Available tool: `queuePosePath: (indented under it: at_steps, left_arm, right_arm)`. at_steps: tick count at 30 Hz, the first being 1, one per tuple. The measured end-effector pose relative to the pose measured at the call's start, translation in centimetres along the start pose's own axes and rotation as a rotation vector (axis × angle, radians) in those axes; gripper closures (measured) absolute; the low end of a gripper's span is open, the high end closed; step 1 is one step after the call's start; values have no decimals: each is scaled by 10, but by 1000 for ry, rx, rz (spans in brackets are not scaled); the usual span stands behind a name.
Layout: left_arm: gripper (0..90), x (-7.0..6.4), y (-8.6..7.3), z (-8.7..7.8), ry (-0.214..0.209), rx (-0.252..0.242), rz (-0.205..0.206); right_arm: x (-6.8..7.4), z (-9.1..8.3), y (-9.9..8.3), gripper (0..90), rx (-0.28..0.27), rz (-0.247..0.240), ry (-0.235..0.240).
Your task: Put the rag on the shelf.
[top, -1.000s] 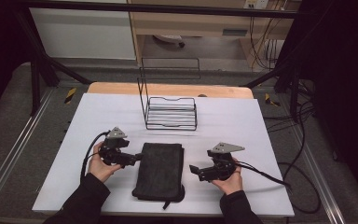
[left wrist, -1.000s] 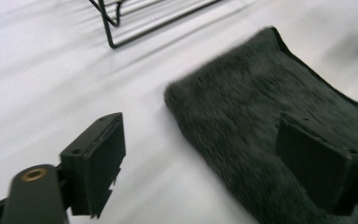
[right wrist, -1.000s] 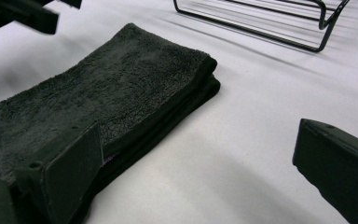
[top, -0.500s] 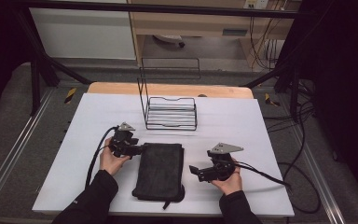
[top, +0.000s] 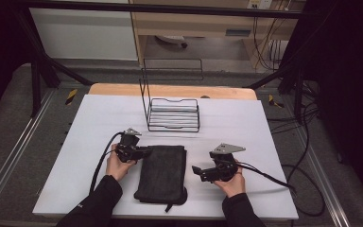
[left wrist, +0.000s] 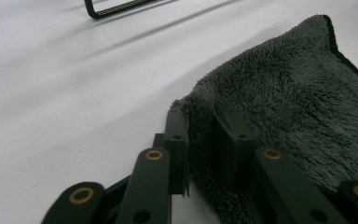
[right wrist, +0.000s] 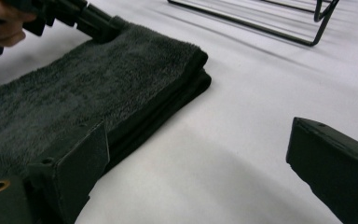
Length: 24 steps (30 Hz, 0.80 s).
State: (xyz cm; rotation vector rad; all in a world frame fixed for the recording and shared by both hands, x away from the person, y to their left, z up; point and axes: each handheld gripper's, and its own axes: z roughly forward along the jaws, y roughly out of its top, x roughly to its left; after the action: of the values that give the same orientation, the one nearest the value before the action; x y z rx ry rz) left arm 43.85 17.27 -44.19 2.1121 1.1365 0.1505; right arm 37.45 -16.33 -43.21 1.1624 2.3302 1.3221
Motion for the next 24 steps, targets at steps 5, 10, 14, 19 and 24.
queuePosePath:
  at_steps: [5,10,14,19,24]
  left_arm:
    - [794,-1,0,0,3,2,6]
    - [797,-2,0,0,5,1,9]
    - [796,-2,-2,1,11,-5,24]
    - [793,-3,-2,1,14,-10,45]
    - [790,-4,-3,2,19,-17,59]
  right_arm:
    - [-4,6,12,108,-9,13,-21]
    - [-6,30,28,191,-6,33,-25]
    - [-6,55,35,259,21,64,-26]
    - [-7,73,33,368,65,77,-33]
    - [-7,77,30,437,80,85,-24]
